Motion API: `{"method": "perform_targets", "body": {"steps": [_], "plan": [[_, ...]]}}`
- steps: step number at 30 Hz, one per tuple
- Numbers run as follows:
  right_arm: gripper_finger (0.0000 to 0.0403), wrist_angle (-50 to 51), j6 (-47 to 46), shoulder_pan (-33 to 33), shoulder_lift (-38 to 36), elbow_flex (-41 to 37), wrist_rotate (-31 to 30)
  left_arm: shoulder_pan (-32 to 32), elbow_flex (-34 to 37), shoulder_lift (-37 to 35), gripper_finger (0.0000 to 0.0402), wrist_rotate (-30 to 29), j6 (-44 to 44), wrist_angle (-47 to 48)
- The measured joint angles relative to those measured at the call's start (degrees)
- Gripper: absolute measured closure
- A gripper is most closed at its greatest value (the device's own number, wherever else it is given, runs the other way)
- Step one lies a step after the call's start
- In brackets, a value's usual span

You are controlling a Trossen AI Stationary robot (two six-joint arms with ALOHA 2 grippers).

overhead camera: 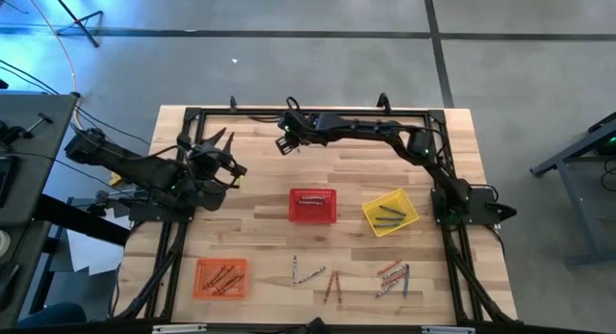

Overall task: Sort crayons
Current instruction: Put the gray crayon into the red bin

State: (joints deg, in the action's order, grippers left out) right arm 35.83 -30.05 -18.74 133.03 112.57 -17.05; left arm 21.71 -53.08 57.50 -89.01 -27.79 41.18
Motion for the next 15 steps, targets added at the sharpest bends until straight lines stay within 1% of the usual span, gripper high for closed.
{"method": "perform_targets", "body": {"steps": [6,7,12,15], "plan": [[0.0263,0.51,-3.2,-0.63,3.88,0.79,3.24,0.0,-0.04,-0.96,0.0316,-0.13,2.04,0.21],[0.0263,0.46,-3.56,-0.69,4.14,0.79,3.83,0.0,-0.04,-1.22,0.0316,0.02,2.6,0.21],[0.0263,-0.37,-4.01,-0.69,4.11,0.85,2.94,0.0,-0.02,-2.16,0.0316,0.03,2.98,0.55],[0.0265,1.53,-4.03,-0.99,4.11,1.4,4.73,0.0,-0.03,-2.47,0.0316,-0.05,3.0,1.71]]}}
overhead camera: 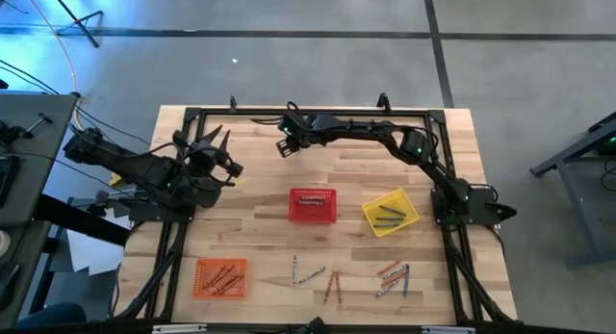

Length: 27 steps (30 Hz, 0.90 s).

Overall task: Sort crayons
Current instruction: Put the gray crayon into the red bin

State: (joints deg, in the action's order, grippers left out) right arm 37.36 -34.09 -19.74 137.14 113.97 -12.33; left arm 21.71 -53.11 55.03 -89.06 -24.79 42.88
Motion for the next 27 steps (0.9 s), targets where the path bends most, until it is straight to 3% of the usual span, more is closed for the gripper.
{"method": "perform_targets", "body": {"steps": [8,18,27], "plan": [[0.0278,2.45,1.69,-2.01,-0.09,2.04,6.71,0.0,0.01,-1.26,0.0316,0.03,5.07,0.54],[0.0279,3.68,6.0,-3.9,-0.13,4.45,10.65,0.02,0.01,-4.34,0.0316,1.32,8.77,0.84],[0.028,12.18,21.94,-4.35,-0.13,4.55,14.44,0.0,0.01,-6.8,0.0316,5.65,7.5,4.84]]}}
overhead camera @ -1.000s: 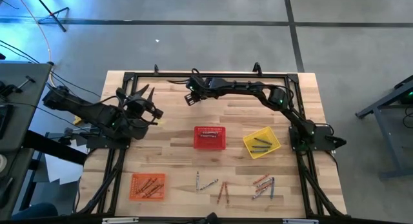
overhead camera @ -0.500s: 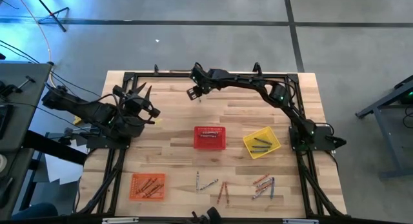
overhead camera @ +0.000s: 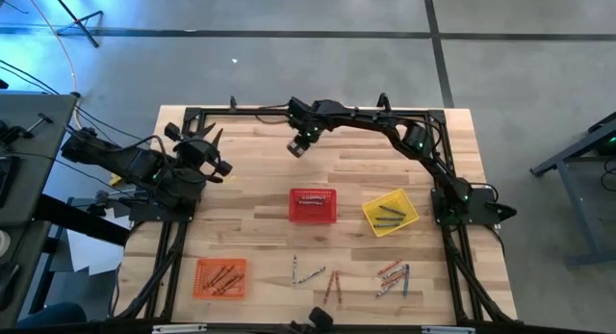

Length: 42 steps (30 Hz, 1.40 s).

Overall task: Sort crayons
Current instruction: Put the gray crayon into the red bin

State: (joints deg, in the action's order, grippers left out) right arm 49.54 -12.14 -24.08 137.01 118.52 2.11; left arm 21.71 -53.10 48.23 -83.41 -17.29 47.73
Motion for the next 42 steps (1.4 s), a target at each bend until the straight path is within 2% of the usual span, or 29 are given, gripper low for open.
{"method": "perform_targets", "body": {"steps": [4,9,16,22,28,30,34,42], "plan": [[0.028,6.61,11.02,-0.1,-0.18,0.0,-1.75,0.0,0.0,-0.73,0.0316,5.17,-3.85,3.81],[0.028,11.39,28.59,-0.28,-0.72,0.35,-8.04,0.0,0.0,-0.66,0.0316,9.27,-9.26,8.36],[0.028,12.25,49.1,-0.25,-0.75,6.48,-12.6,0.0,0.79,-0.6,0.0316,11.21,-13.04,9.2],[0.0279,8.76,76.95,-0.39,-0.81,9.73,-12.05,0.0,0.79,-0.61,0.0316,13.98,-14.52,9.18],[0.0279,6.32,102.64,-1.56,-0.07,9.22,-2.01,0.0,0.79,-0.61,0.0316,14.18,-16.14,9.78],[0.0279,3.65,110.38,-2.1,0.05,8.37,-1.67,0.0,0.79,-0.61,0.0316,14.42,-16.13,9.86],[0.0279,1.55,119.22,-3.38,0.79,8.17,-2.46,0.0,0.79,-0.61,0.0316,14.48,-16.14,9.93],[0.0279,0.83,128.73,-4.82,5.16,8.15,-2.35,0.0,0.79,-0.59,0.0316,14.4,-16.14,9.92]]}}
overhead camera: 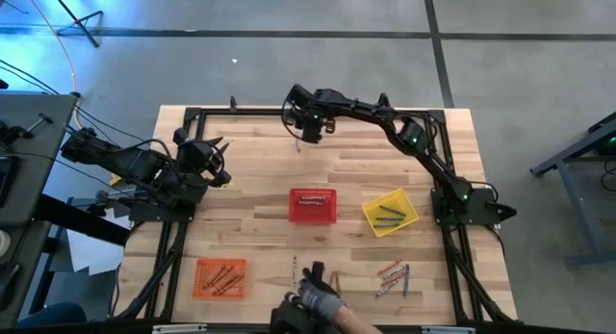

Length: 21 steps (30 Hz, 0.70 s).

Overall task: Sort crayons
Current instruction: Put the gray crayon into the red bin

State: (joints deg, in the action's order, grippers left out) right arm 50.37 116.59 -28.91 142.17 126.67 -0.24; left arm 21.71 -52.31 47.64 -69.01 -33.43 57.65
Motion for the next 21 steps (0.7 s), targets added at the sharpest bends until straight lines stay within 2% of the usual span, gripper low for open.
{"method": "perform_targets", "body": {"steps": [6,13,21], "plan": [[0.0284,-4.56,0.62,0.0,0.65,0.17,2.36,0.0,0.0,-0.01,0.0316,-0.1,-0.47,-0.04],[0.0301,-3.5,4.53,-0.01,0.83,0.11,5.8,0.0,0.0,-0.02,0.0316,-0.55,-0.48,-0.04],[0.0316,-1.49,2.81,-0.37,0.83,0.11,13.7,0.0,0.0,-0.02,0.0316,-0.67,-1.17,-0.07]]}}
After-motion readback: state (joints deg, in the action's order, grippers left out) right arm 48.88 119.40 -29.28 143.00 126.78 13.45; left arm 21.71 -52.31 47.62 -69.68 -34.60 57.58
